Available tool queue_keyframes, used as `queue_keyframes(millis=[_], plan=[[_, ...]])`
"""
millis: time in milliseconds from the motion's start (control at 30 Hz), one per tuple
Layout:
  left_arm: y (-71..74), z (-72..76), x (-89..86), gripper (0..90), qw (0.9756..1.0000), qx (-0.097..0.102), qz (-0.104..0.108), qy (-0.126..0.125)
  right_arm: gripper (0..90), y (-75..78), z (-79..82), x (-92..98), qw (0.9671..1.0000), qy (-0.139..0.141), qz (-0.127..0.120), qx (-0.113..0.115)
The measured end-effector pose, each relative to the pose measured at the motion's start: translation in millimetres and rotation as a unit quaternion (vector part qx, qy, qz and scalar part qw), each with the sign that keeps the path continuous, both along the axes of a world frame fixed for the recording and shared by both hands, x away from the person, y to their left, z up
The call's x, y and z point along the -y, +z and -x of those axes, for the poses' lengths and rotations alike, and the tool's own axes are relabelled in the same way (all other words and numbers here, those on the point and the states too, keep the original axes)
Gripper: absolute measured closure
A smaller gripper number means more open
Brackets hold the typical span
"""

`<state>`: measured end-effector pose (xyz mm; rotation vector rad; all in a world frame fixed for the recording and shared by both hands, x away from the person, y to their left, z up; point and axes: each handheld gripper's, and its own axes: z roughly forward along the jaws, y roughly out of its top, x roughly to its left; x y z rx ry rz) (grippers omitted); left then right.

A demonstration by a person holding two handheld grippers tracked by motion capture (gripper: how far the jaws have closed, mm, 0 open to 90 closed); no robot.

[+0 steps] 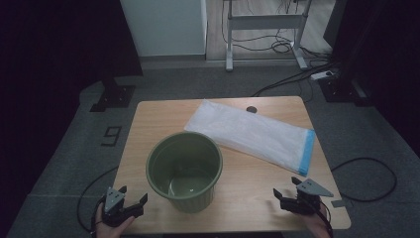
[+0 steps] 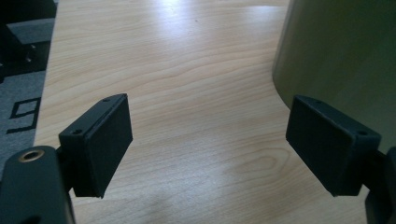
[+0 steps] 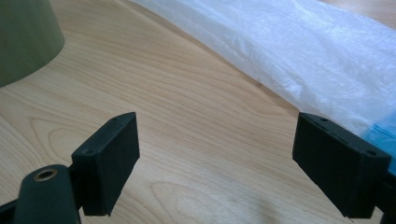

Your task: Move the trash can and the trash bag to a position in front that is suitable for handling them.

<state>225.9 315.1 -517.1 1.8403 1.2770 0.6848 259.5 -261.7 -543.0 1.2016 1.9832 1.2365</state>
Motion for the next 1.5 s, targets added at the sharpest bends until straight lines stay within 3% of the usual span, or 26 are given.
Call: queue_keyframes(millis=[100, 133, 167, 267, 367, 400, 433, 533, 667, 800, 900, 1500], plan=[[2.9, 1.8, 0.8, 14.3, 0.9998, 0.003, 0.009, -0.015, 14.4, 0.1, 0.5, 3.6, 1.0, -0.003, -0.004, 0.002], [7.2, 5.5, 2.3, 14.3, 0.9988, 0.014, 0.022, -0.042, 14.5, 0.2, 0.3, 6.7, 1.0, -0.005, -0.003, 0.003], [7.2, 5.5, 2.3, 14.0, 0.9988, 0.014, 0.022, -0.042, 14.5, 0.4, -0.2, 8.1, 1.0, -0.007, -0.004, 0.004], [15.5, 10.6, 5.3, 11.8, 0.9961, 0.02, 0.017, -0.084, 14.5, 1.2, -1.1, 11.1, 0.9999, -0.01, -0.007, 0.006], [21.3, 15.2, 10.3, 10.4, 0.991, 0.026, 0.026, -0.129, 14.5, 2.2, -0.8, 17.7, 0.9996, -0.023, -0.013, 0.006], [23.6, 15.7, 16.3, 10.5, 0.9885, 0.026, 0.02, -0.147, 14.6, 2.1, -1.0, 18.8, 0.9996, -0.025, -0.015, 0.007], [23.6, 15.7, 16.3, 10.5, 0.9885, 0.026, 0.02, -0.147, 14.6, 2.1, -1.0, 18.8, 0.9996, -0.025, -0.015, 0.007], [26.8, 15.3, 26.4, 10.5, 0.9831, 0.028, 0.014, -0.18, 14.5, 2.1, -0.9, 19.6, 0.9994, -0.026, -0.021, 0.008], [27.0, 11.3, 36.5, 10.5, 0.9775, 0.028, 0.031, -0.207, 14.1, 2.0, 0.1, 16.4, 0.9995, -0.021, -0.021, 0.01], [26.4, 4.9, 51.0, 12.2, 0.9756, 0.027, 0.032, -0.215, 14.1, 2.9, 0.4, 17.4, 0.9995, -0.022, -0.02, 0.012], [27.4, 0.7, 60.0, 10.7, 0.972, 0.026, 0.03, -0.232, 14.2, 3.4, 0.8, 18.2, 0.9994, -0.023, -0.023, 0.014], [32.5, -33.3, 89.8, 12.7, 0.9676, 0.026, 0.039, -0.248, 14.7, 0.0, -4.2, 5.6, 0.9998, -0.002, -0.016, 0.011]])
